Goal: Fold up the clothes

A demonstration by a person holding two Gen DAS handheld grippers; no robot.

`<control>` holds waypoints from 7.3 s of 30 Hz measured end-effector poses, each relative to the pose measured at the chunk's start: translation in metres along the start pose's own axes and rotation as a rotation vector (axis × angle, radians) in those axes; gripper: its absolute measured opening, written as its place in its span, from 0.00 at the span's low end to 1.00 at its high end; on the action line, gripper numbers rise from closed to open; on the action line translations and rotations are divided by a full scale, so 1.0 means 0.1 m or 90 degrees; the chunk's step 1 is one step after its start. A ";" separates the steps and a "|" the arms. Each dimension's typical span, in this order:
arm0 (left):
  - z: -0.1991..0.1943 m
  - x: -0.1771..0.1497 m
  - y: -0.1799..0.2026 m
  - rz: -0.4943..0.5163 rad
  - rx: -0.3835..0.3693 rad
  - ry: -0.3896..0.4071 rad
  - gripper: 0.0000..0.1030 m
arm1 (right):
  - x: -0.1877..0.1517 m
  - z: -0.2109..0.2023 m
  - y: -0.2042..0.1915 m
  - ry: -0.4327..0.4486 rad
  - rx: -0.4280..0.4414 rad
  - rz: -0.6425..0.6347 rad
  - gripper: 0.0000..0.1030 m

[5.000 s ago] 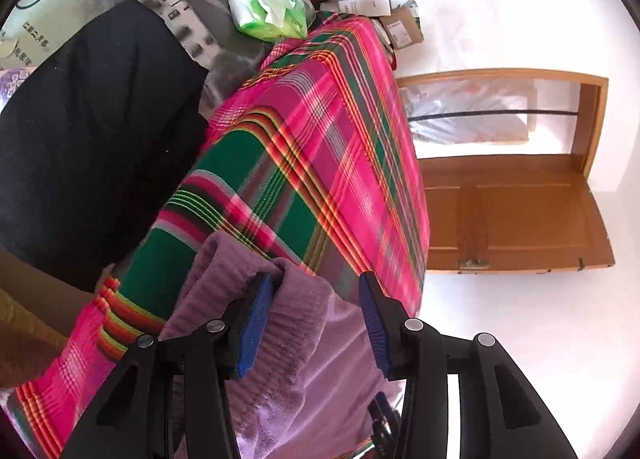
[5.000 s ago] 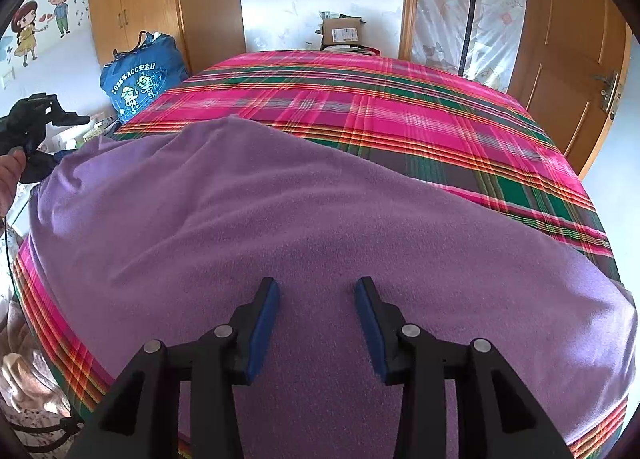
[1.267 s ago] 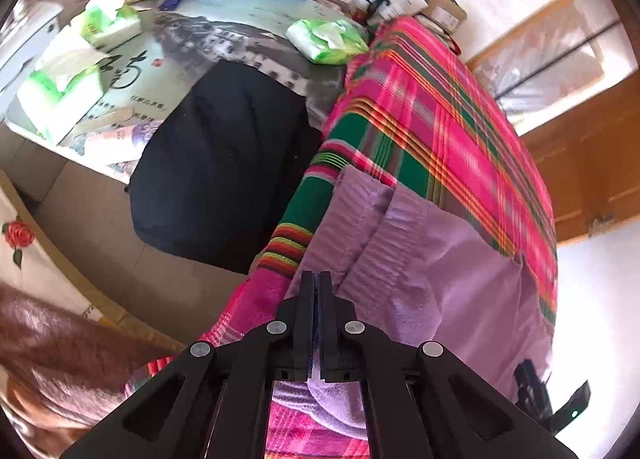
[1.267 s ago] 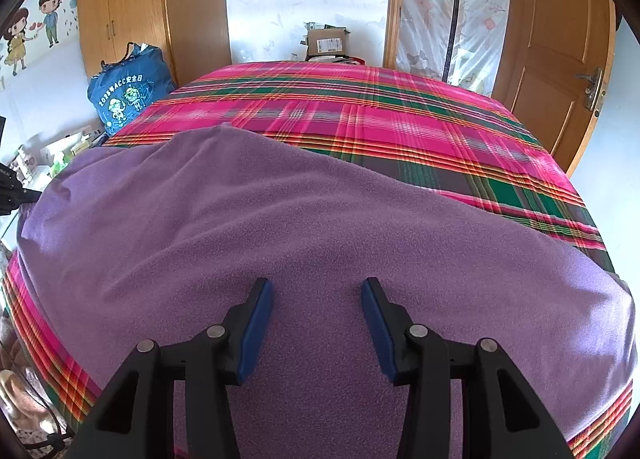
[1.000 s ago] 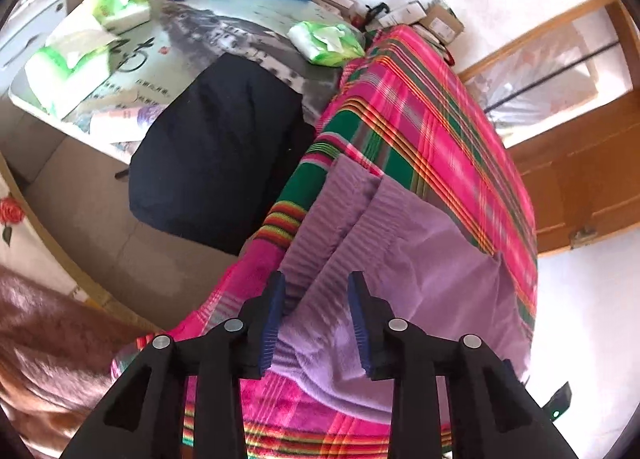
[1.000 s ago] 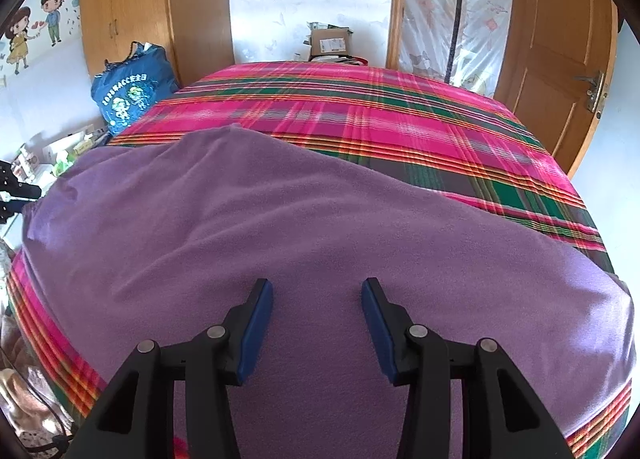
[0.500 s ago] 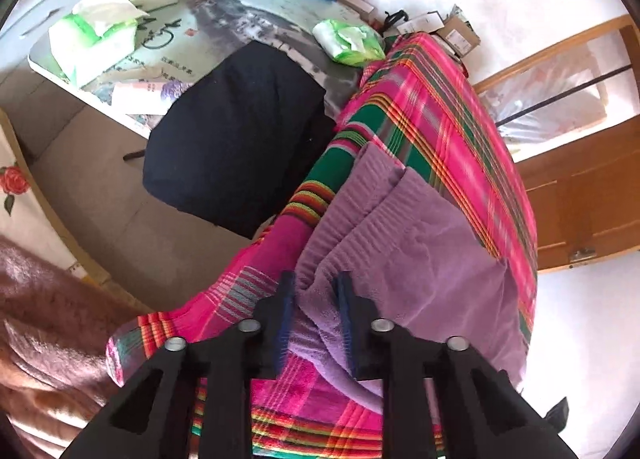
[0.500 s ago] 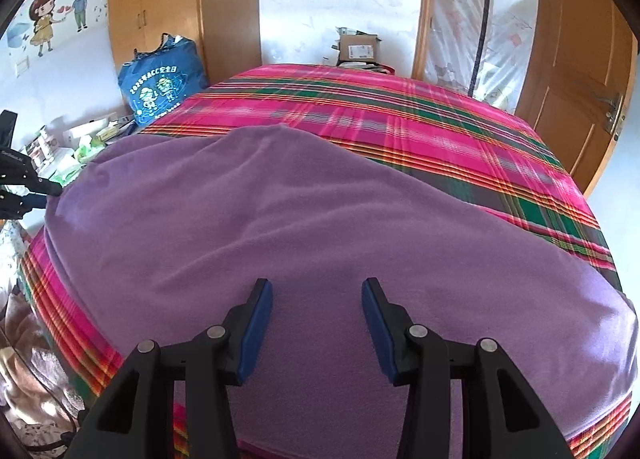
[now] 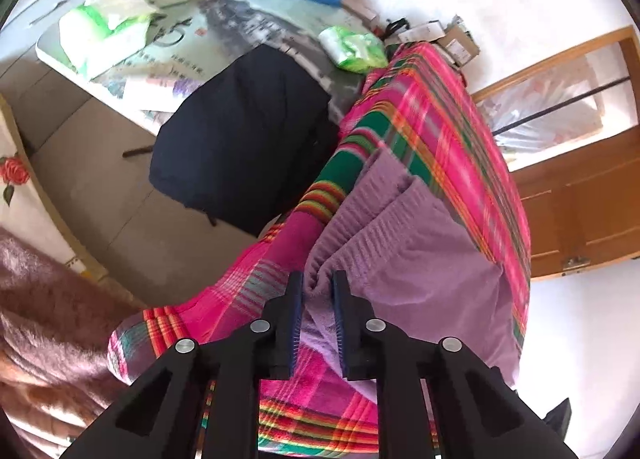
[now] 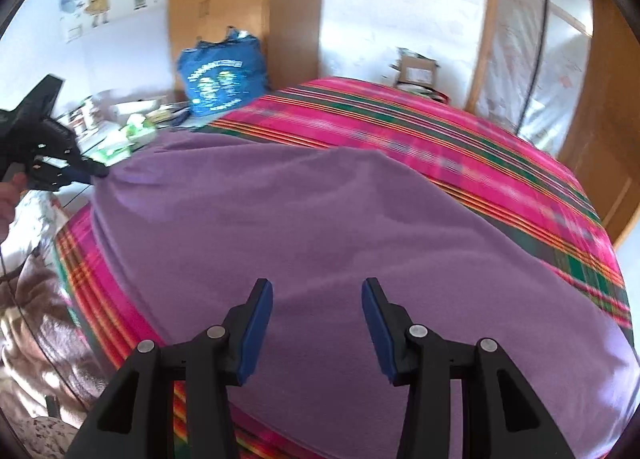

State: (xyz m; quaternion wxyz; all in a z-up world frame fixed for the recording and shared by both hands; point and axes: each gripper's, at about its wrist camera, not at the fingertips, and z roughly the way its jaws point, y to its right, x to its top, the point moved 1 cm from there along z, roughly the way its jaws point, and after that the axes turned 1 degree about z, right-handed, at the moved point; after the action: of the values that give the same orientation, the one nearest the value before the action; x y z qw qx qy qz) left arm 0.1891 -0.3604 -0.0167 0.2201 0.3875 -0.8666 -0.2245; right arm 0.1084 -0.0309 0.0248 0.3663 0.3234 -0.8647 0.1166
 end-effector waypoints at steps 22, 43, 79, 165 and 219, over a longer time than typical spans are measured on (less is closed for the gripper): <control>-0.13 -0.15 -0.30 -0.107 -0.074 0.019 0.46 | 0.46 0.45 -1.80 0.056 0.185 -0.287 0.45; -0.11 -0.12 -0.41 -0.182 -0.173 0.013 0.50 | 0.59 0.51 -1.91 0.066 0.144 -0.252 0.07; 0.87 0.75 0.50 -0.061 -0.247 -0.226 0.31 | 0.65 0.38 -1.59 0.086 0.221 -0.164 0.06; 0.76 -0.53 3.34 0.215 -0.215 -0.224 0.12 | 0.09 -1.05 0.37 0.240 0.045 0.135 0.05; 0.88 -1.00 2.08 0.157 -0.155 -0.129 0.41 | -0.63 -0.72 1.08 0.073 0.058 0.229 0.14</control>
State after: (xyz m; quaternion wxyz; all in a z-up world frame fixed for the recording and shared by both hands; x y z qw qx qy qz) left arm 0.0813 -0.1401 0.0081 0.2031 0.2242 -0.8917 -0.3365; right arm 0.1116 0.1133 0.0342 0.3732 0.1729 -0.8801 0.2373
